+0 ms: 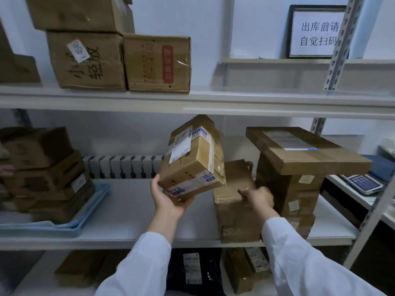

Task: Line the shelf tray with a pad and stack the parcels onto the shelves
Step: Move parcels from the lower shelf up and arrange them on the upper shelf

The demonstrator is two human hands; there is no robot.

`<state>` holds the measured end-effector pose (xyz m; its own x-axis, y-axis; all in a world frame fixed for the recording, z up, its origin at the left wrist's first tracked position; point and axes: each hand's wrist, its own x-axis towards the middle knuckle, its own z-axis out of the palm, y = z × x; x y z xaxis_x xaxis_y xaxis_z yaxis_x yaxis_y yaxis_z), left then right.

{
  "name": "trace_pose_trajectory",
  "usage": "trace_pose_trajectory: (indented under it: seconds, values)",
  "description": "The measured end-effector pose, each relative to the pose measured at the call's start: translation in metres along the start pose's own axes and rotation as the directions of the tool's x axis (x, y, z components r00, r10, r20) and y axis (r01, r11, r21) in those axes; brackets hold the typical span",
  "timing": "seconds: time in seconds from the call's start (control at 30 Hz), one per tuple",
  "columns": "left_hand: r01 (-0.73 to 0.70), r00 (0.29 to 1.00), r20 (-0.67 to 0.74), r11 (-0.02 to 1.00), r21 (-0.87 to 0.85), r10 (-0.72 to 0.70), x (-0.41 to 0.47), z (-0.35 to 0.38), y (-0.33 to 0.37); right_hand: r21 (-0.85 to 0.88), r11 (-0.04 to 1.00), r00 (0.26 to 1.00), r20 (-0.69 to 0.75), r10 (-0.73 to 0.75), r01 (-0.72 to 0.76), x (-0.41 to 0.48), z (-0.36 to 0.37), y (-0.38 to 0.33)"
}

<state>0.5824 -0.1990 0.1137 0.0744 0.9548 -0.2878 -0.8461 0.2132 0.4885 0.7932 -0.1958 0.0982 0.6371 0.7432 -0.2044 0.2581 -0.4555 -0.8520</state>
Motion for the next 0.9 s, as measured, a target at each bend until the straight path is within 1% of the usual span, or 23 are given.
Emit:
trace_pose_trajectory:
  seconds: [0.1, 0.23, 0.3, 0.37, 0.5, 0.6, 0.7, 0.77, 0.83, 0.9]
  values:
    - [-0.005, 1.000, -0.009, 1.000, -0.007, 0.005, -0.003, -0.002, 0.001, -0.038, 0.999, 1.000, -0.010, 0.007, -0.008, 0.005, 0.001, 0.009]
    - [-0.006, 1.000, -0.016, 1.000, -0.010, 0.006, -0.007, -0.001, 0.001, -0.049, 0.998, 0.999, 0.019, 0.043, -0.042, 0.006, 0.003, 0.012]
    - [-0.006, 1.000, -0.018, 1.000, -0.005, 0.006, -0.010, 0.000, 0.001, -0.110, 0.992, 0.997, 0.012, 0.070, -0.068, 0.002, 0.002, 0.009]
    - [-0.002, 1.000, -0.014, 1.000, 0.003, 0.002, -0.012, 0.001, 0.001, -0.148, 0.988, 0.999, -0.011, 0.031, -0.032, -0.005, 0.001, 0.002]
    - [0.020, 1.000, -0.013, 0.999, 0.041, -0.020, -0.019, 0.004, 0.003, 0.019, 0.990, 0.989, 0.036, -0.140, 0.139, -0.015, 0.003, -0.024]
    - [0.029, 0.999, -0.026, 0.993, 0.113, -0.026, -0.023, 0.002, 0.009, 0.114, 0.965, 0.971, 0.008, -0.238, 0.235, -0.032, 0.001, -0.047]
    - [0.011, 0.999, -0.032, 0.982, 0.188, -0.005, -0.028, -0.002, 0.022, 0.318, 0.898, 0.941, 0.044, -0.335, 0.305, -0.055, -0.005, -0.071]
    - [-0.009, 1.000, -0.010, 0.972, 0.236, 0.012, -0.034, -0.003, 0.032, 0.426, 0.843, 0.923, 0.044, -0.381, 0.328, -0.069, -0.009, -0.082]
    - [-0.048, 0.998, 0.046, 0.957, 0.285, 0.037, -0.041, -0.004, 0.045, 0.476, 0.798, 0.904, 0.017, -0.428, 0.369, -0.088, -0.010, -0.093]
    - [-0.088, 0.994, 0.093, 0.942, 0.325, 0.060, -0.047, -0.007, 0.059, 0.477, 0.783, 0.898, -0.031, -0.439, 0.399, -0.106, -0.011, -0.100]
